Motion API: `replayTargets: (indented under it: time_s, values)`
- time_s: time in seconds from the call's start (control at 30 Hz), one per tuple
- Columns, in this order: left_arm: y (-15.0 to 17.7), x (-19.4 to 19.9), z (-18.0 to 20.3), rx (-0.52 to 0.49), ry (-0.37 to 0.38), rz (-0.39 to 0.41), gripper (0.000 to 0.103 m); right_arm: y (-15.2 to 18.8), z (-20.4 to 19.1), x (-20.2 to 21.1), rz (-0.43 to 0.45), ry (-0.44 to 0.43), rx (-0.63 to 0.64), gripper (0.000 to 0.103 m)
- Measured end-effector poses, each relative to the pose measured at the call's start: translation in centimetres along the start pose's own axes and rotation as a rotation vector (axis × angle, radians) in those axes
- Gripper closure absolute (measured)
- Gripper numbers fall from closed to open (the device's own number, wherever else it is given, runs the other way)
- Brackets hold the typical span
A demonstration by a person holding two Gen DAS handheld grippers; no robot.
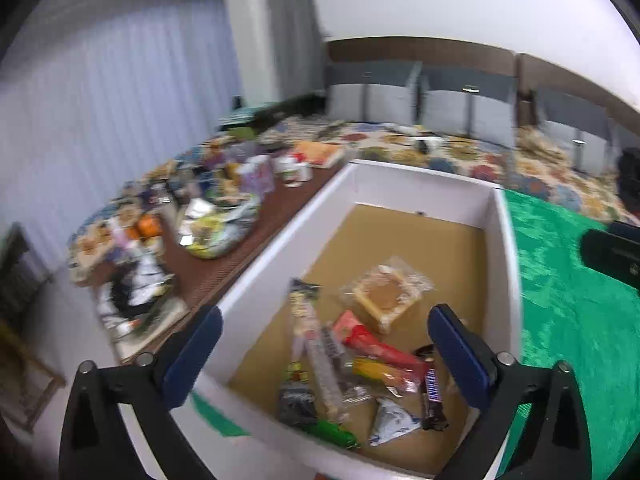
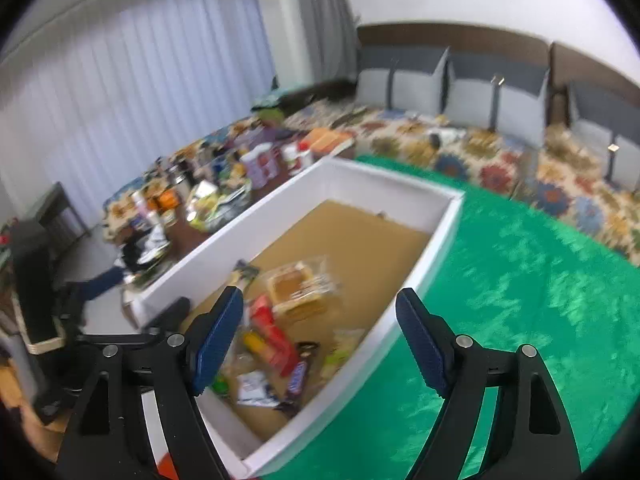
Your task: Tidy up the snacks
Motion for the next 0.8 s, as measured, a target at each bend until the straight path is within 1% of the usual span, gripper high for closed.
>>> replayTargets:
  time_s: [0.07,0.2,0.3,0.5,0.7,0.8]
  values:
    - [0.1,1.0,-0.3,0.011,-0.029,0.02,0.0,0.1,0.3,0.5,0.009,0.016,-0.004,0.02]
    - [0.3,1.6,-0.6,0.024,-0.001,-0.002,0.0,1.1,0.6,0.1,-0.038,0.039,0.0,0.02]
    - [0.4,2.2,-0.6,0.026,-0.006,-0.007,0.0,1.8,0.7,0.2,-0.055,0.058,0.013,0.02]
    - [0.8,2.1,-0.3,0.0,-0.01,-0.037,0.0,2.4,0.1,0.5,-0.09,0.044,0.003,0.02]
    - [1.1,2.0,-0.6,0.025,0.038,-0.057,0.0,2.8,-1.1,0.4,-0.098,0.057,0.031,0.02]
    - [1.2,1.9,-0.7,0.031,0.049,-0.057,0.0,3.1,-1.5,0.1,-0.099,0.069,0.046,0.02]
Point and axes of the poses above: each gripper's, at about its wrist camera, not at the fingertips, and x roughly against the way its jaws point, z to its right, y to its underside, the point moved 4 cm from there along -x, roughly the way its jaws point, and after that the axes turned 7 degrees about -x, right-handed, at the moved point
